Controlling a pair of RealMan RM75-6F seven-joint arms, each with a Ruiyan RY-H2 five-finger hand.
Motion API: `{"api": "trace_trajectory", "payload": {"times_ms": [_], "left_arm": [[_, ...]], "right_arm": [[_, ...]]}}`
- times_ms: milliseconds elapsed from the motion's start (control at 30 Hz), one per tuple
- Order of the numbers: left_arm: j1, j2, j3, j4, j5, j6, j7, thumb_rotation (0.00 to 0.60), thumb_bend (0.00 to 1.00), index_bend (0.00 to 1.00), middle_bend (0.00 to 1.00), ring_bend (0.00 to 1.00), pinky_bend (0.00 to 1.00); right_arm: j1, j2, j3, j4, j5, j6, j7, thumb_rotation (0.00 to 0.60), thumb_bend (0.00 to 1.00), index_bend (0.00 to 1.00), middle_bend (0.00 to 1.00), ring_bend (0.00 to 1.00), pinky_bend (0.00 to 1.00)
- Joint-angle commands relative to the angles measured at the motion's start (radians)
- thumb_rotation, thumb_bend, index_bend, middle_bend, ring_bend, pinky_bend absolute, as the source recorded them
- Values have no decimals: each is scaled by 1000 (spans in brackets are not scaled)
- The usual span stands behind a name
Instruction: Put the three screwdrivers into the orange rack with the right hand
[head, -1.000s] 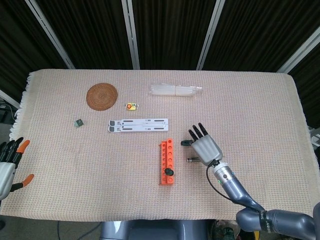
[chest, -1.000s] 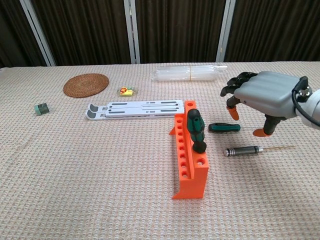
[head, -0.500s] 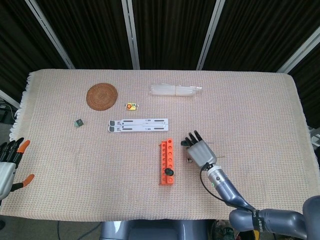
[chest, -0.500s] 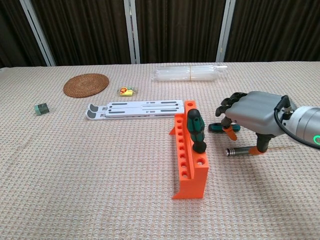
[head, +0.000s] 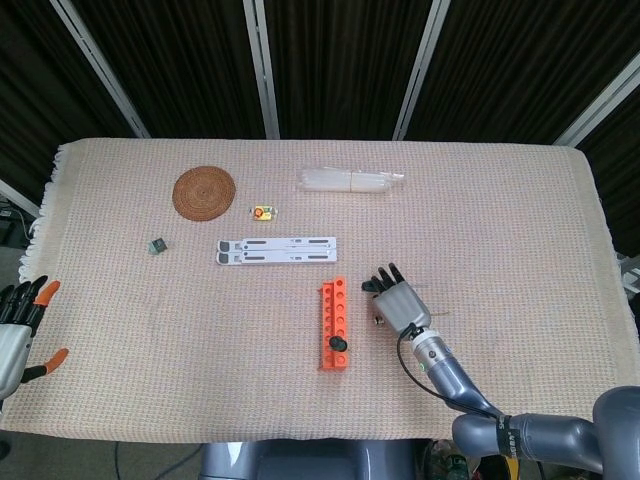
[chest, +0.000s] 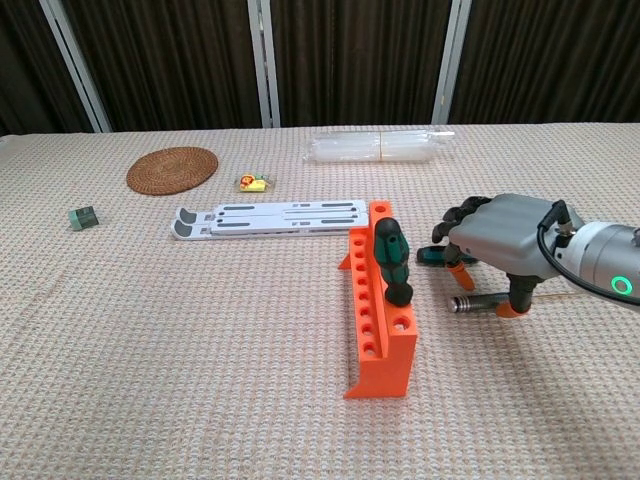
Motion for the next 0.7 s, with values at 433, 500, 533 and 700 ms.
{"api": "trace_trajectory", "payload": {"times_ms": [433,500,533,700], "left_arm": [[1,3,2,-1,-5,-4,1,600,204,21,0,0,0],[0,4,2,-2,-4,-4,1,600,205,20,0,0,0],[0,4,1,-2,-5,-4,1,600,205,19,0,0,0],[-1,4,1,-2,-4,-5,1,600,206,14,0,0,0]], "right_arm": [[15,-28,-11,38,16,-4,24,600,224,521,118,0,0],[16,-29,-13,39,16,-4,26,600,236,527,122,0,0],[16,-29,-14,40,16,-3,28,600,242,530,124,0,0],[18,-30,-17,41,17,-1,36,600,305,552,137,0,0]]}}
